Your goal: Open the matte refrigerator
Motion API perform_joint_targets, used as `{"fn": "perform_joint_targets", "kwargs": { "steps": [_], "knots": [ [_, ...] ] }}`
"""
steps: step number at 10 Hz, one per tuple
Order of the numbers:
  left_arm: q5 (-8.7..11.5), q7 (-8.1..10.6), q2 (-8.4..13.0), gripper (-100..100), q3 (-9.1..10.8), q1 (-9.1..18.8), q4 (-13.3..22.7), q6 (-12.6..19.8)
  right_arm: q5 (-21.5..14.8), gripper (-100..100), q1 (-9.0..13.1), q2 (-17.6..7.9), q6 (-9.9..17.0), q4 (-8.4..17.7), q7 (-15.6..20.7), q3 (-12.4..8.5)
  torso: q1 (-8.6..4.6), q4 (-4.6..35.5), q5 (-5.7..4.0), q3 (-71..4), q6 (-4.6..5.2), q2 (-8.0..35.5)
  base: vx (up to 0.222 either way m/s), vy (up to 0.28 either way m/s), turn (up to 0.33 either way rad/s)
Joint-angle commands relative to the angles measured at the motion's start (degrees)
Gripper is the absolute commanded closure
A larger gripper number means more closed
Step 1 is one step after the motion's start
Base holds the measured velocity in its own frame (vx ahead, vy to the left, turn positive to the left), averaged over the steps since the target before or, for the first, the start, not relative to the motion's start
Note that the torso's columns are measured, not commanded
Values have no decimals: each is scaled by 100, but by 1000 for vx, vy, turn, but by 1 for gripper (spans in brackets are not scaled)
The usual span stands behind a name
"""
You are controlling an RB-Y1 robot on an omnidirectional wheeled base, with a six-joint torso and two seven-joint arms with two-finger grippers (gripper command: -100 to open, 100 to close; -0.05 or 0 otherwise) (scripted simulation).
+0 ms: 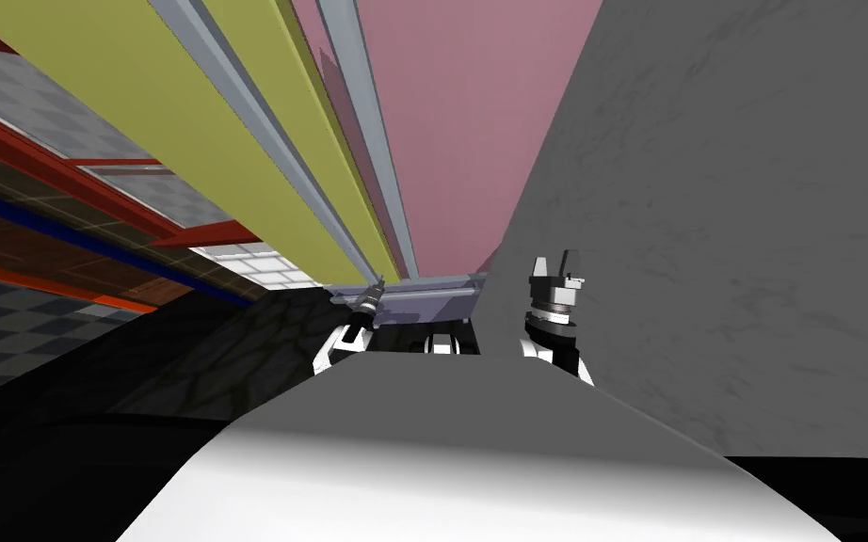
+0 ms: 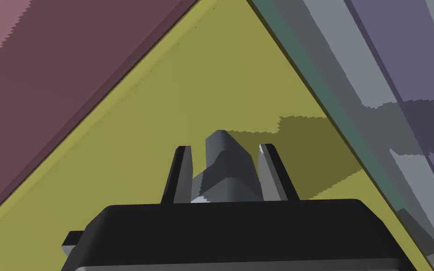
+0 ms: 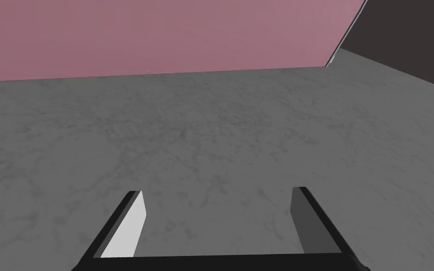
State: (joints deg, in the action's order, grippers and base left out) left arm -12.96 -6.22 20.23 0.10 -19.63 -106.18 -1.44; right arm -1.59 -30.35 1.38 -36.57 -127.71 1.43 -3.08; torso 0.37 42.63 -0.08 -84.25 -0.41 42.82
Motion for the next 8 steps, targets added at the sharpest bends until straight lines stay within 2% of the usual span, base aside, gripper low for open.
{"fn": "perform_joint_targets", "kwargs": {
  "steps": [1, 6, 7, 8],
  "knots": [
    [25, 50, 195, 100, -194, -92, -181, -88, 0, 0, 0, 0, 0, 0, 0, 0, -3, 0, -7, -19, 3, -28, -207, 239, -125],
    [87, 154, 581, 100, -676, -296, -485, -260, 0, 0, -1, 0, 0, 0, 0, 0, -21, 5, -18, -35, 11, -48, -204, 228, -135],
    [71, 132, 514, 100, -687, -303, -398, -206, 0, 0, -1, 0, 0, 0, 0, -1, -30, 6, -19, -34, 21, -44, -95, 95, -42],
    [63, 142, 608, 100, -819, -386, -476, -278, 0, 0, -2, 1, 0, 0, 0, 0, -63, -11, -19, -48, 26, -76, -63, 107, -57]
  ]
}}
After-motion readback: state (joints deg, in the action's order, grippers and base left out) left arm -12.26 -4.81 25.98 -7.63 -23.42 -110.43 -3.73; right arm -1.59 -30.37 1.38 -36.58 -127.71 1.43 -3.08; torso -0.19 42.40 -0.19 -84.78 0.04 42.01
